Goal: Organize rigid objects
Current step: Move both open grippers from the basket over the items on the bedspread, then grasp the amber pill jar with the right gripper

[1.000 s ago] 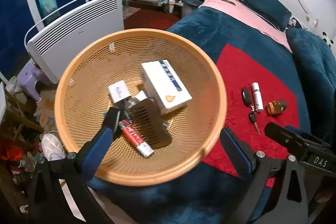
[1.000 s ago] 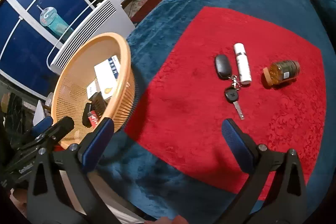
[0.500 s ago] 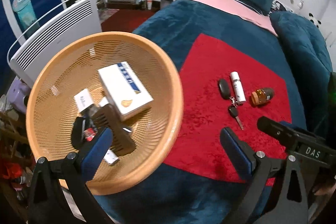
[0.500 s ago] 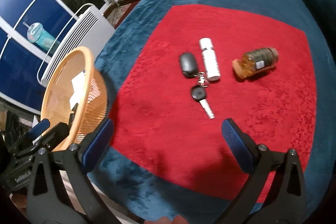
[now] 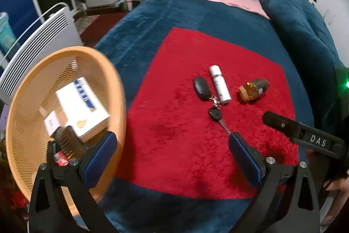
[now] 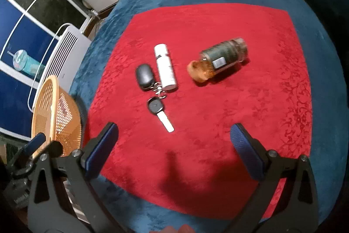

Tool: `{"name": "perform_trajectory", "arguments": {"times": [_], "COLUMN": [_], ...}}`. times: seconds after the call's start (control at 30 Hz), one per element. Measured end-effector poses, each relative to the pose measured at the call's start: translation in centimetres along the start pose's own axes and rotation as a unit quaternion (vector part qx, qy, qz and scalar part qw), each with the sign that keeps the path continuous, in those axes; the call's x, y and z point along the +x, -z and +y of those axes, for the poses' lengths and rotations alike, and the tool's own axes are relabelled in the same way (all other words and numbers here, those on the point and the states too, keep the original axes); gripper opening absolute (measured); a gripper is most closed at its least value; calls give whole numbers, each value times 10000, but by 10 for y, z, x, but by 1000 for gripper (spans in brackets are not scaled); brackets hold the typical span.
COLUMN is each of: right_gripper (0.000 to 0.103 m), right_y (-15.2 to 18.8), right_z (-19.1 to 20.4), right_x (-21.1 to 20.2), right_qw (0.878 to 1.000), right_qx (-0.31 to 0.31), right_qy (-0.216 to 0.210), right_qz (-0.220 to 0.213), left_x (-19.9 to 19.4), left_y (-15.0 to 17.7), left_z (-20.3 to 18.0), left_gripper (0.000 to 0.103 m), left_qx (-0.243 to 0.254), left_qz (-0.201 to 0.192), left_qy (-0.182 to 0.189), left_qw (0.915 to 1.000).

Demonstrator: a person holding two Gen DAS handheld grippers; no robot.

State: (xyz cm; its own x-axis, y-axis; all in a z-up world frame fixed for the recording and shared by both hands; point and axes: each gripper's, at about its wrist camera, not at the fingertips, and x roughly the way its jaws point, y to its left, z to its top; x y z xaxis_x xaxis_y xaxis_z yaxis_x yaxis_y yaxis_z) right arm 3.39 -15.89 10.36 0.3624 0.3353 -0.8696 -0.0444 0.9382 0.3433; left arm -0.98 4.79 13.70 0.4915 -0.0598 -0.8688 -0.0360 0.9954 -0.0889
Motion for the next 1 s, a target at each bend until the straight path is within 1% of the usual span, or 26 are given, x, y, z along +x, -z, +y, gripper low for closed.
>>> {"name": "perform_trajectory", "arguments": {"times": [0.2, 0.33, 0.43, 0.47, 0.5, 0.63, 0.67, 0.73, 0.77, 0.83, 0.87, 0.93, 1.0], "right_gripper": [103, 103, 103, 103, 103, 103, 102, 101, 99, 95, 94, 93, 90], "right_y": [-6, -8, -10, -12, -13, -24, -27, -33, -37, -45, -49, -57, -65], "right_z": [-27, -44, -55, -58, -61, -72, -74, -79, -81, -85, -87, -90, -91], "right_x": [5, 9, 11, 11, 12, 17, 19, 23, 25, 33, 37, 47, 58], "right_qw": [9995, 9987, 9981, 9979, 9977, 9967, 9964, 9953, 9942, 9915, 9898, 9850, 9804], "right_qx": [313, 503, 619, 652, 679, 788, 827, 950, 1052, 1286, 1415, 1717, 1966], "right_qy": [22, 55, 64, 53, 37, 18, 6, 46, 34, -78, -113, -170, -109], "right_qz": [-4, 12, 12, 6, -7, -168, -189, -209, -206, -168, -130, -92, -64], "left_x": [24, 48, 67, 73, 81, 111, 116, 126, 131, 140, 144, 150, 154], "left_y": [-5, -7, -9, -9, -10, -14, -15, -17, -18, -20, -21, -23, -25], "left_z": [-32, -48, -55, -56, -57, -64, -65, -70, -71, -75, -76, -80, -83], "left_gripper": [102, 101, 97, 94, 89, 84, 81, 68, 59, 57, 57, 54, 53], "left_qx": [374, 505, 563, 562, 565, 683, 718, 834, 886, 958, 992, 1110, 1215], "left_qz": [57, 159, 224, 243, 278, 436, 451, 488, 513, 575, 603, 658, 637], "left_qy": [154, 214, 221, 223, 232, 279, 285, 311, 315, 303, 339, 410, 418], "left_qw": [9992, 9984, 9979, 9979, 9977, 9963, 9960, 9948, 9942, 9933, 9927, 9908, 9897]}}
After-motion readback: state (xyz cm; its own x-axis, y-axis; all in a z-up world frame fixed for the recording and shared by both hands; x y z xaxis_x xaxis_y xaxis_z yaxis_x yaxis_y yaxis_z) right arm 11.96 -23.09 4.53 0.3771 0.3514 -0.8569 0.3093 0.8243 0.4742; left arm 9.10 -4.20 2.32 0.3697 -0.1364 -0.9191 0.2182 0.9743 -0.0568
